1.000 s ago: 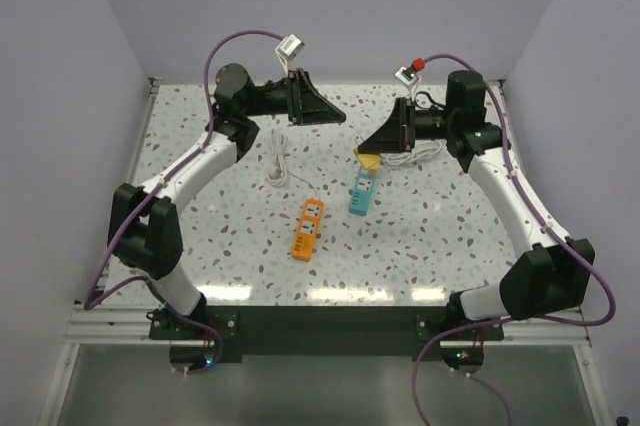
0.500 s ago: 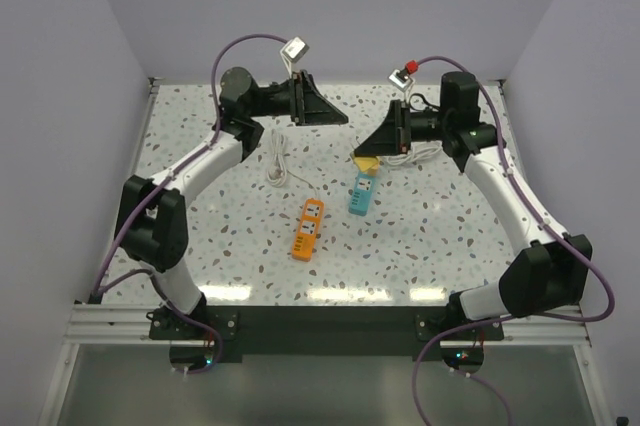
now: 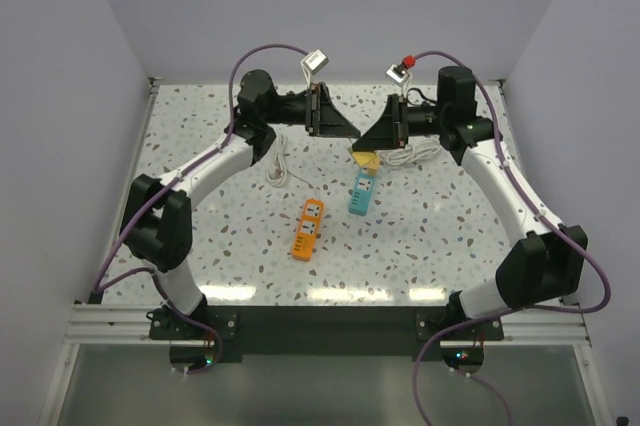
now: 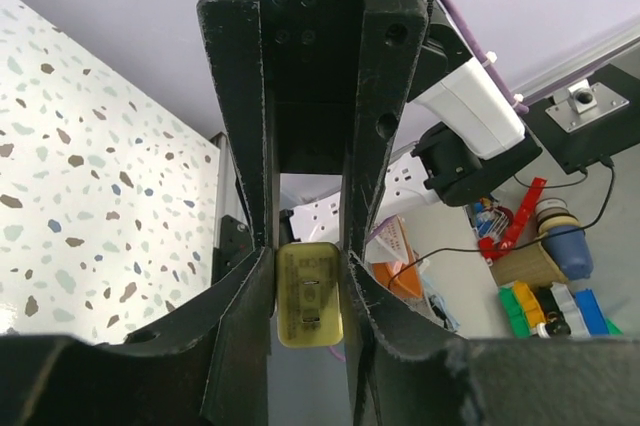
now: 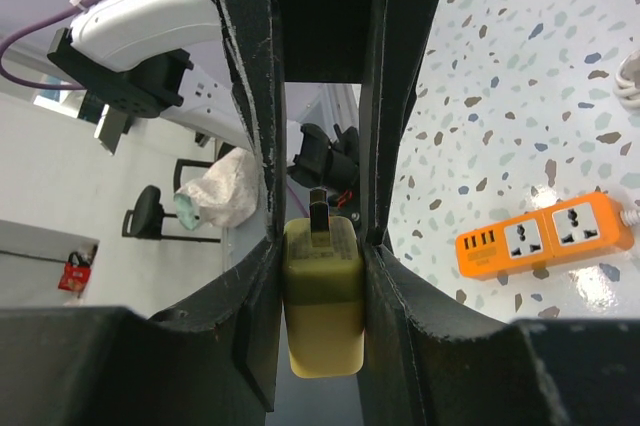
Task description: Insert the plug
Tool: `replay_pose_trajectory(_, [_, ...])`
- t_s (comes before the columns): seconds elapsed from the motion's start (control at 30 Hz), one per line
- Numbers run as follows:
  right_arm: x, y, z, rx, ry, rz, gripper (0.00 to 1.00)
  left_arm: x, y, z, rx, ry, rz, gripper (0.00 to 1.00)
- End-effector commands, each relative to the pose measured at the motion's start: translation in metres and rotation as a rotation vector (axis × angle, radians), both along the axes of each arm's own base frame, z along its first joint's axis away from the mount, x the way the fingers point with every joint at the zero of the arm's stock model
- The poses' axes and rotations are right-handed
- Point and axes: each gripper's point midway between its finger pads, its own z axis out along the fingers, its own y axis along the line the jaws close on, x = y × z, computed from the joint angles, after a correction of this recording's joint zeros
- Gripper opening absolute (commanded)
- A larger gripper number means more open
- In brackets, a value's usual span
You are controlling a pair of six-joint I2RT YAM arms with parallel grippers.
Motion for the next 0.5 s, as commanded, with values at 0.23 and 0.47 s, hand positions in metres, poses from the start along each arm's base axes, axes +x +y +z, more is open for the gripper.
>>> replay_pose_trajectory(0.23, [0.002, 0.002, 0.014, 0.010, -0.045, 0.021, 0.00, -0.004, 0.001, 0.004, 0.009, -0.048, -0.038, 0.23])
replay_pose_trajectory(0.47, [0.012, 0.002, 0.009, -0.031, -0.049, -0.010, 0.00, -0.011, 0.003, 0.007, -0.007, -0.066, -0.067, 0.00])
